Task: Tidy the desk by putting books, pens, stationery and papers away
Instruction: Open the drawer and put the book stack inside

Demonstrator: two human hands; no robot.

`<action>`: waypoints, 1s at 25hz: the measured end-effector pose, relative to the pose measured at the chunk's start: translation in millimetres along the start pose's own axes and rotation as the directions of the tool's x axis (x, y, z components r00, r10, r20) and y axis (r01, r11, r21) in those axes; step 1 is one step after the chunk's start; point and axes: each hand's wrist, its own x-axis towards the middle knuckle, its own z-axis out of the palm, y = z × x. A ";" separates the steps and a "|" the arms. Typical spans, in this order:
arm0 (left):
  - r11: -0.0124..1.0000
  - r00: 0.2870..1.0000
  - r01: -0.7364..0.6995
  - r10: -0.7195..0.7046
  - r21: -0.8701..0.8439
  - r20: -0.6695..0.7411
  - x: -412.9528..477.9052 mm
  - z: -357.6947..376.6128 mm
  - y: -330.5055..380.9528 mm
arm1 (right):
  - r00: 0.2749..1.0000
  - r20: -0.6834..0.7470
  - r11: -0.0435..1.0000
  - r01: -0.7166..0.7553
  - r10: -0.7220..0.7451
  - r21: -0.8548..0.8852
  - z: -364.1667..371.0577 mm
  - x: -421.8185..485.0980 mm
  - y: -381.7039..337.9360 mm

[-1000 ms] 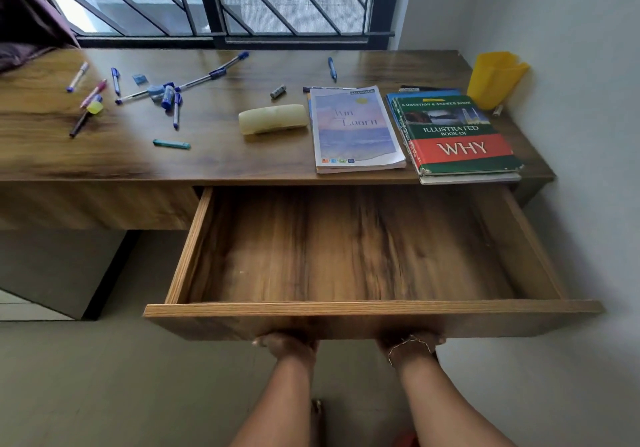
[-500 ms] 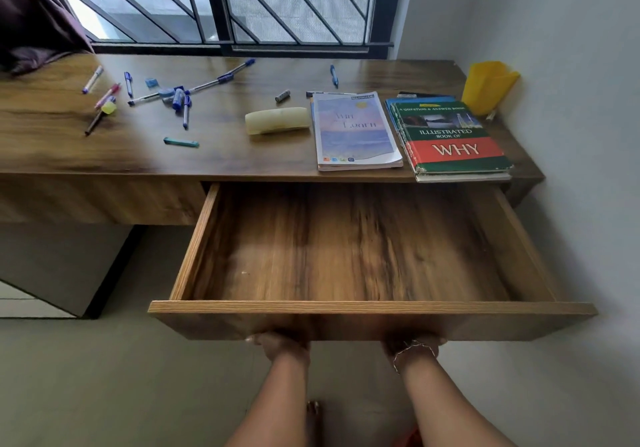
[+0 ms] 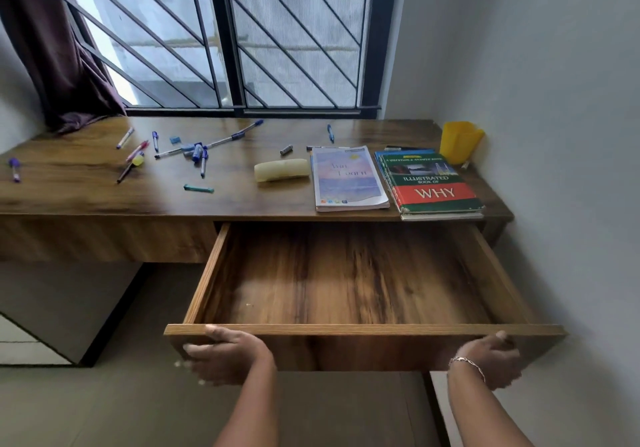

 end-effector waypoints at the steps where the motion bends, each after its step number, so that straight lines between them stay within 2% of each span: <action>1: 0.994 0.992 -0.103 0.099 0.046 0.077 -2.4 -2.9 2.8 | 0.999 -0.020 0.999 0.045 -0.045 0.017 -2.4 -2.2 -6.6; 4: 0.874 0.880 -0.457 0.418 0.165 0.223 -14.2 -4.0 10.3 | 0.977 0.043 0.970 0.212 -0.208 -0.120 -4.7 -5.2 -24.3; 6: 0.779 0.778 -0.608 0.545 0.154 0.312 -25.5 -3.2 18.1 | 0.923 0.133 0.908 0.381 -0.362 -0.173 -3.6 -7.7 -25.4; 8: 0.643 0.640 -0.752 0.658 0.147 0.397 -35.9 1.0 22.3 | 0.843 0.257 0.827 0.525 -0.473 -0.201 -0.1 -13.5 -35.7; 11: 0.407 0.402 -0.906 0.736 0.118 0.544 -43.8 12.7 28.7 | 0.672 0.434 0.630 0.731 -0.600 -0.262 7.3 -21.2 -46.2; 14: 0.276 0.249 -0.960 0.742 0.054 0.622 -50.2 23.0 40.1 | 0.547 0.581 0.420 0.837 -0.603 -0.351 13.0 -22.9 -57.3; 16: 0.234 0.191 -0.972 0.736 0.021 0.650 -50.8 34.2 47.2 | 0.520 0.624 0.366 0.854 -0.583 -0.369 20.3 -21.3 -64.4; 18: 0.228 0.170 -0.974 0.721 0.002 0.671 -51.6 46.9 55.1 | 0.496 0.638 0.335 0.868 -0.589 -0.366 29.5 -20.3 -70.5; 23: 0.226 0.141 -0.974 0.690 -0.026 0.710 -56.4 88.5 78.0 | 0.454 0.642 0.326 0.891 -0.618 -0.316 66.2 -11.2 -88.9; 25: 0.201 0.100 -0.978 0.692 -0.057 0.715 -58.1 105.8 89.8 | 0.446 0.638 0.328 0.895 -0.628 -0.303 84.0 -8.1 -99.4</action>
